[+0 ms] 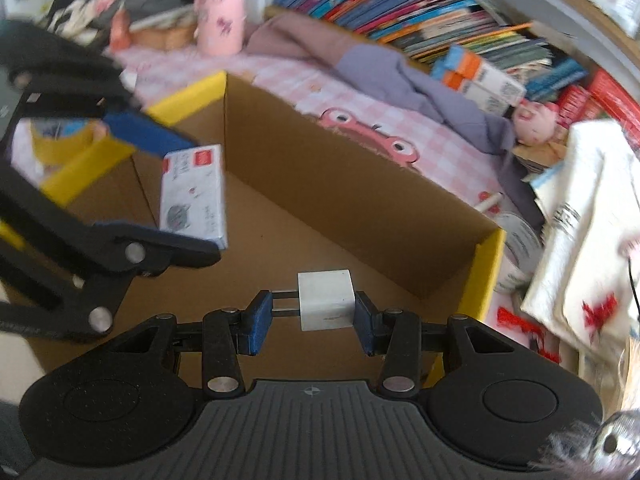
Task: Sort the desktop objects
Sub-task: 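Lower both held items into the yellow box and open both grippers, then lift both open grippers out of the yellow box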
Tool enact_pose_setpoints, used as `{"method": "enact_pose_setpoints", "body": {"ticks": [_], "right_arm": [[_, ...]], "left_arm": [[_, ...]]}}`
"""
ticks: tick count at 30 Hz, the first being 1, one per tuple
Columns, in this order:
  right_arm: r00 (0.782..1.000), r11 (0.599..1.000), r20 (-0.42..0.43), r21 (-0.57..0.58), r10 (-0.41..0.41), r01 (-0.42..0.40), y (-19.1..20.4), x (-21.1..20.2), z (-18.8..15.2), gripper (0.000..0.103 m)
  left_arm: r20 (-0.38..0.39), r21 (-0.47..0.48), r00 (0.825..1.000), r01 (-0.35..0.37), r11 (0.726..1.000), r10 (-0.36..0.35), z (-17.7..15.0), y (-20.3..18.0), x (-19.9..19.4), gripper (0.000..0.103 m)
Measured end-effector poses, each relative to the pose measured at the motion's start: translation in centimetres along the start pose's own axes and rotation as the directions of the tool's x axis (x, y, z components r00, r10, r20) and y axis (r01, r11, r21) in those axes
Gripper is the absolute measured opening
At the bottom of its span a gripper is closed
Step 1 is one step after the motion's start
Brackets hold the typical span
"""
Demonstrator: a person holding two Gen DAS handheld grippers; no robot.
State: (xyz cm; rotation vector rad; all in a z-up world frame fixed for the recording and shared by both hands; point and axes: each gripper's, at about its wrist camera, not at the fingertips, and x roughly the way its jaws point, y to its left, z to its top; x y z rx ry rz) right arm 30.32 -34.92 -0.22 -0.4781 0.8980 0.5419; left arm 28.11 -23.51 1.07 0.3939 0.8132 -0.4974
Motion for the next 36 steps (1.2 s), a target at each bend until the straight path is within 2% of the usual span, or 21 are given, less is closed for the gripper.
{"method": "enact_pose_setpoints", "body": {"ticks": [5, 9, 13, 18, 21, 23, 25, 26, 36], "right_arm": [[0.995, 0.990, -0.102, -0.135, 0.014, -0.028, -0.1, 2.7, 0.6, 0.040], [0.982, 0.977, -0.189, -0.205, 0.026, -0.065, -0.4, 4.7, 1.0, 0.040], [0.974, 0.968, -0.224, -0.236, 0.036, -0.090, -0.5, 5.4, 1.4, 0.041], [0.975, 0.959, -0.219, -0.267, 0.035, -0.094, -0.1, 5.5, 1.4, 0.041], [0.976, 0.958, -0.214, -0.273, 0.035, -0.094, 0.1, 5.4, 1.3, 0.041], [0.978, 0.960, -0.206, -0.267, 0.035, -0.091, 0.0, 5.3, 1.3, 0.041], [0.981, 0.961, -0.192, -0.261, 0.041, -0.091, 0.0, 5.1, 1.3, 0.047], [0.982, 0.961, -0.186, -0.261, 0.038, -0.087, 0.0, 5.0, 1.3, 0.048], [0.993, 0.984, -0.114, -0.171, 0.037, -0.056, -1.1, 2.7, 0.8, 0.051]], "left_arm": [[-0.085, 0.039, 0.996, -0.004, 0.999, 0.007, 0.6, -0.1, 2.6, 0.055], [-0.138, 0.087, 0.990, -0.023, 0.996, 0.035, 0.6, -0.6, 4.1, 0.056], [-0.166, 0.053, 0.985, -0.029, 0.998, 0.038, 0.3, -0.2, 4.4, 0.055], [-0.175, 0.036, 0.984, -0.024, 0.999, 0.030, 0.3, -0.1, 4.4, 0.056], [-0.173, 0.035, 0.984, -0.023, 0.999, 0.028, 0.4, -0.1, 4.4, 0.061], [-0.160, 0.041, 0.987, -0.027, 0.999, 0.033, 0.4, -0.2, 4.2, 0.071], [-0.145, 0.045, 0.988, -0.049, 0.998, 0.055, 0.5, -0.2, 4.1, 0.081], [-0.140, 0.040, 0.988, -0.060, 0.997, 0.065, 0.5, -0.2, 4.0, 0.083], [-0.057, -0.038, 0.995, -0.079, 0.996, 0.076, -0.1, 0.4, 1.2, 0.083]]}}
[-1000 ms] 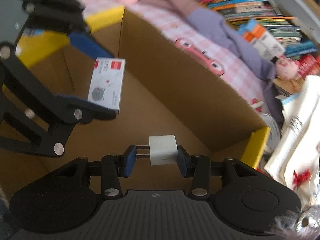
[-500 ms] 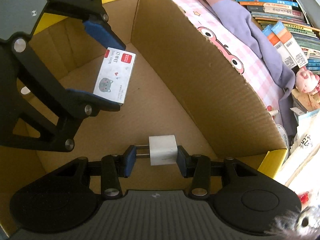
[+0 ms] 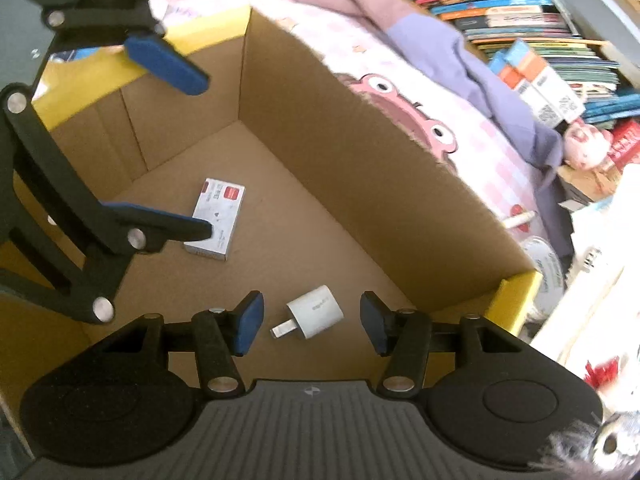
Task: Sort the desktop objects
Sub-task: 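Lift both open grippers out of the yellow box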
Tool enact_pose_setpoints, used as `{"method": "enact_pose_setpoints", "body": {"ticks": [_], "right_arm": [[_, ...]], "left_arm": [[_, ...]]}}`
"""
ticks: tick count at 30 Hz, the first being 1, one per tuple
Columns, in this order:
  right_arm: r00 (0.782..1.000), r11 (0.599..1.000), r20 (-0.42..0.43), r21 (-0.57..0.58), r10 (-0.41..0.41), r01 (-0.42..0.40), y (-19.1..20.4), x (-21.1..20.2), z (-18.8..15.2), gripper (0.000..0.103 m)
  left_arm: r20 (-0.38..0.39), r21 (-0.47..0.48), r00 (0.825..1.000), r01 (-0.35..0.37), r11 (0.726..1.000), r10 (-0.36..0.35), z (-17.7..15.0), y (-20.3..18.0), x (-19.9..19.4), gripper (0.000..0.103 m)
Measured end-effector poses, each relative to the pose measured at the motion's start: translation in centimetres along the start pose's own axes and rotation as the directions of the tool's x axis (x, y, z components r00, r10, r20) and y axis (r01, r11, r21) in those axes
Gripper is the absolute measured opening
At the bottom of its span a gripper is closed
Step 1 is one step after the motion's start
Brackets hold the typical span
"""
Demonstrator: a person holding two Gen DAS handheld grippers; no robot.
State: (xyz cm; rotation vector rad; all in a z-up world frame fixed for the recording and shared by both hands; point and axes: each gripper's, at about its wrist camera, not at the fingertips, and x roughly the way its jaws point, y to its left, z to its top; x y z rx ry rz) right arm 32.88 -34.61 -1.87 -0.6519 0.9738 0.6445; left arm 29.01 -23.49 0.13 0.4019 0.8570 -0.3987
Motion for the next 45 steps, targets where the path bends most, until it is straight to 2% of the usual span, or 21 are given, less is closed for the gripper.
{"method": "enact_pose_setpoints", "body": {"ticks": [7, 11, 15, 20, 25, 31, 33, 41, 45], "right_arm": [[0.994, 0.993, 0.104, 0.115, -0.038, 0.026, -0.5, -4.2, -1.2, 0.052], [0.984, 0.982, 0.167, 0.185, -0.067, 0.036, -0.6, -6.4, -1.7, 0.052], [0.973, 0.967, 0.210, 0.254, -0.093, 0.037, -0.3, -7.8, -2.2, 0.052], [0.957, 0.940, 0.248, 0.336, -0.148, 0.058, 0.7, -9.8, -3.4, 0.054], [0.930, 0.895, 0.285, 0.437, -0.231, 0.088, 2.0, -11.7, -4.6, 0.058], [0.906, 0.835, 0.298, 0.542, -0.300, 0.098, 4.2, -13.4, -5.9, 0.060], [0.898, 0.812, 0.294, 0.574, -0.328, 0.108, 5.1, -13.8, -6.3, 0.060], [0.877, 0.732, 0.254, 0.665, -0.408, 0.148, 9.3, -14.6, -7.7, 0.060], [0.879, 0.695, 0.220, 0.702, -0.422, 0.158, 11.6, -14.5, -8.1, 0.060]], "left_arm": [[0.109, -0.085, 0.993, -0.032, 0.996, 0.042, -0.1, 1.0, -4.0, 0.083], [0.165, -0.135, 0.983, -0.055, 0.989, 0.077, -0.6, 1.6, -6.1, 0.088], [0.192, -0.184, 0.977, -0.057, 0.981, 0.092, -1.1, 2.1, -7.5, 0.088], [0.234, -0.257, 0.967, -0.040, 0.966, 0.103, -2.2, 2.4, -9.2, 0.089], [0.273, -0.316, 0.954, -0.030, 0.948, 0.121, -4.3, 2.6, -11.4, 0.089], [0.300, -0.394, 0.943, -0.013, 0.919, 0.142, -7.1, 3.4, -13.3, 0.090], [0.309, -0.400, 0.939, -0.013, 0.917, 0.148, -8.0, 3.3, -13.9, 0.090], [0.301, -0.331, 0.951, 0.028, 0.943, 0.077, -11.0, 3.2, -14.6, 0.090], [0.300, -0.331, 0.952, 0.055, 0.942, 0.050, -12.9, 3.7, -15.3, 0.090]]}}
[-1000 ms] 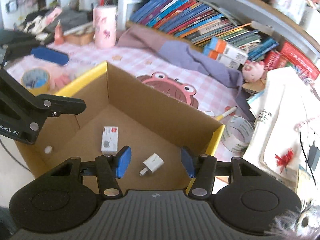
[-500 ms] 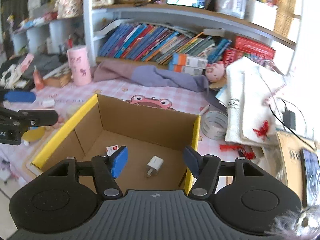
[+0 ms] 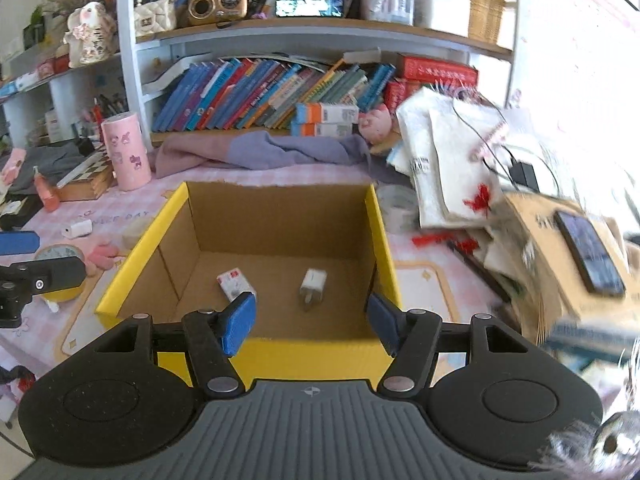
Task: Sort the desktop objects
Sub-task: 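Lift both open grippers out of the yellow box, then move both open grippers back toward the tape roll and items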
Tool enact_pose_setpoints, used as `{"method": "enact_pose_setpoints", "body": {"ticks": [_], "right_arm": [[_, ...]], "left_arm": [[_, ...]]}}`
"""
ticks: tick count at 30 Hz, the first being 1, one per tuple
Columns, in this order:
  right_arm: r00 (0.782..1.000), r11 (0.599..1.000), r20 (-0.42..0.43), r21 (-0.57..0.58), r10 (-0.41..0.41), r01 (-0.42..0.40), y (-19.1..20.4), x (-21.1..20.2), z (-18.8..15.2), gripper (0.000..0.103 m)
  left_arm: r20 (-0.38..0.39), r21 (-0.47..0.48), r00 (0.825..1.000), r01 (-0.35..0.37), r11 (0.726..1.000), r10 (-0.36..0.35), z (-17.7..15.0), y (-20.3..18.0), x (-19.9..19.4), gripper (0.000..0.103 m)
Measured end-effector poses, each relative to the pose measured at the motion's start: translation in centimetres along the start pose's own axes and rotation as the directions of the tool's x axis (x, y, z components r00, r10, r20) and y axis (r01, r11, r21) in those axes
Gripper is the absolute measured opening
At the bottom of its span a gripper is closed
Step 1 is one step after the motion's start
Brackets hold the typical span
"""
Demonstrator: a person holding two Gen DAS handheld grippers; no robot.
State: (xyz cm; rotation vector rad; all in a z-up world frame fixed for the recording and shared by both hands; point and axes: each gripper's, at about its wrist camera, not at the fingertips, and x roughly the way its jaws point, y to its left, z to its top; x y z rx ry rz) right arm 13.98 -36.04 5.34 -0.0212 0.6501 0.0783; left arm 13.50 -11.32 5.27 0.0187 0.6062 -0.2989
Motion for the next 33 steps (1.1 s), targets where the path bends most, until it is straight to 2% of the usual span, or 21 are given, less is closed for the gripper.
{"method": "enact_pose_setpoints", "body": {"ticks": [13, 24, 33], "right_arm": [[0.998, 0.998, -0.067, 0.067, -0.014, 0.019, 7.4, -3.4, -5.2, 0.060], [0.995, 0.994, -0.095, 0.101, -0.020, 0.029, 13.6, -5.2, -10.2, 0.060], [0.988, 0.996, -0.147, 0.080, 0.042, -0.030, 17.8, -5.0, -12.2, 0.060]], "left_arm": [[-0.080, 0.006, 0.997, 0.022, 1.000, -0.022, -5.6, 3.8, -4.5, 0.090], [-0.131, 0.028, 0.991, -0.028, 0.999, 0.032, -10.4, 6.6, -7.2, 0.090], [-0.154, 0.018, 0.986, -0.066, 0.998, 0.068, -12.1, 8.7, -9.0, 0.090]]}}
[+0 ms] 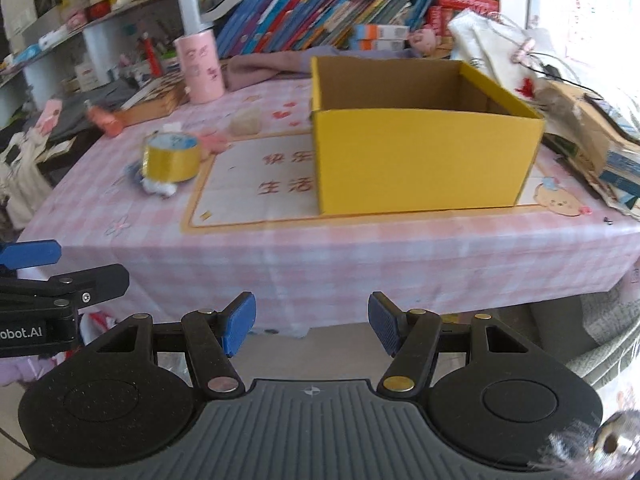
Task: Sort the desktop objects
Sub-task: 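Move both open grippers back toward the tape roll and items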
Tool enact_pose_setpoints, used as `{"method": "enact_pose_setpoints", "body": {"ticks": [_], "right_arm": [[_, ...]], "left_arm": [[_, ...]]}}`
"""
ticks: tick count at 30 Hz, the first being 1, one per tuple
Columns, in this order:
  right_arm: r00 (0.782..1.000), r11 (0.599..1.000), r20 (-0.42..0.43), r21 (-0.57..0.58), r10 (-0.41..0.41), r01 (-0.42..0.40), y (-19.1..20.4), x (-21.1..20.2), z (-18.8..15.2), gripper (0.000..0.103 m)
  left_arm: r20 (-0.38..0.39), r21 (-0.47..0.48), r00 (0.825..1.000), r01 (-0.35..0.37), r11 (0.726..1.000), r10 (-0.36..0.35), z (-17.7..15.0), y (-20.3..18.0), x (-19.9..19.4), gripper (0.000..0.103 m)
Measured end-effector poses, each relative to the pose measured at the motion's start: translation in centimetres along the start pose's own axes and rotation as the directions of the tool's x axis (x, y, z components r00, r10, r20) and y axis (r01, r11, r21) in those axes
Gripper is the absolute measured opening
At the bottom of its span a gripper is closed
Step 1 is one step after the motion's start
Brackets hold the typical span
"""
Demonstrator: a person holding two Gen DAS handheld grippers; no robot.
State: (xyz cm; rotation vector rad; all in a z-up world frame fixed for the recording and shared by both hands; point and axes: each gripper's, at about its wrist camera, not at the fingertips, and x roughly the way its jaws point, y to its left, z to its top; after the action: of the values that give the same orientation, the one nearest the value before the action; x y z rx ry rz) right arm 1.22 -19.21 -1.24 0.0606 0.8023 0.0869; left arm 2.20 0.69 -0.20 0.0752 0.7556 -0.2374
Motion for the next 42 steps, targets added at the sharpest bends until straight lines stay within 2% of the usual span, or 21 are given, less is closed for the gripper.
{"method": "enact_pose_setpoints", "body": {"ticks": [9, 27, 42], "right_arm": [[0.997, 0.994, -0.032, -0.083, 0.072, -0.074, 3.5, 0.9, 0.0, 0.060], [0.985, 0.962, -0.056, -0.210, 0.164, -0.172, 8.4, 3.0, 1.7, 0.061], [0.984, 0.947, -0.059, -0.267, 0.168, -0.178, 9.4, 5.6, 4.1, 0.061]], "left_arm": [[-0.023, -0.032, 0.999, -0.035, 0.999, 0.034, -1.0, 2.4, -0.5, 0.090], [-0.036, -0.123, 0.993, -0.112, 0.986, 0.109, -1.4, 6.6, -0.9, 0.090], [-0.038, -0.155, 0.991, -0.130, 0.979, 0.126, 0.4, 8.1, 1.8, 0.090]]}}
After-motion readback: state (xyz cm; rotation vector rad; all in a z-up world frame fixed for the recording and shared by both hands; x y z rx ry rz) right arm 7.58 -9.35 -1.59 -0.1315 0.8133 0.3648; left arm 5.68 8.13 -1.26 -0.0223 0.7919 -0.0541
